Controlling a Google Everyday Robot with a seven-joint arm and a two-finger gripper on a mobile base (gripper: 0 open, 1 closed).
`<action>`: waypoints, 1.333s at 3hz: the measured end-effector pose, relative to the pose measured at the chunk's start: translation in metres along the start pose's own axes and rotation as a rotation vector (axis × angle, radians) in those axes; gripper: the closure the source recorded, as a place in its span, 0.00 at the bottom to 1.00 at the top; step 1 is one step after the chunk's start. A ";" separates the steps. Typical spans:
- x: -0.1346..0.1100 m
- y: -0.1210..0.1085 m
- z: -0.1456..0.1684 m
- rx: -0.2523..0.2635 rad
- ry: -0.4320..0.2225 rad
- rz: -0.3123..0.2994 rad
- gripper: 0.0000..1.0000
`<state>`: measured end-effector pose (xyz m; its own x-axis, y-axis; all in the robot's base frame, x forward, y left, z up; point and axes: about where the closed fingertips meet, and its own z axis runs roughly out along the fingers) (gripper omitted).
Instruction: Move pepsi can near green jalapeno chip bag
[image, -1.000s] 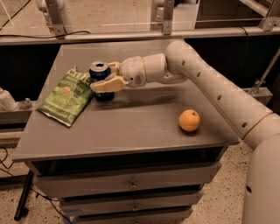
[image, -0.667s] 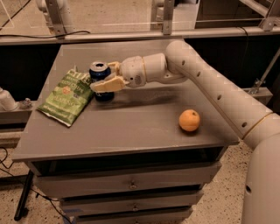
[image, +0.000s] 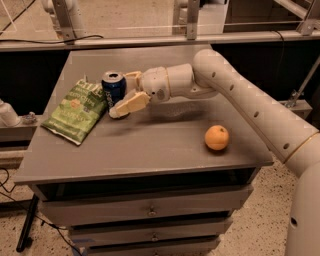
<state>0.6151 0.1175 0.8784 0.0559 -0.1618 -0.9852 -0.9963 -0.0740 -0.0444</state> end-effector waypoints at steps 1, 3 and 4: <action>-0.007 0.002 -0.007 0.017 0.001 -0.005 0.00; -0.053 -0.039 -0.100 0.221 0.005 -0.020 0.00; -0.099 -0.066 -0.178 0.394 -0.040 -0.068 0.00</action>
Offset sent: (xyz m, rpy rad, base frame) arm 0.0347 -0.0788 0.0653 -0.0219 -0.0652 -0.1880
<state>0.6867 -0.0366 1.0086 0.1279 -0.1310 -0.9831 -0.9397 0.3009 -0.1624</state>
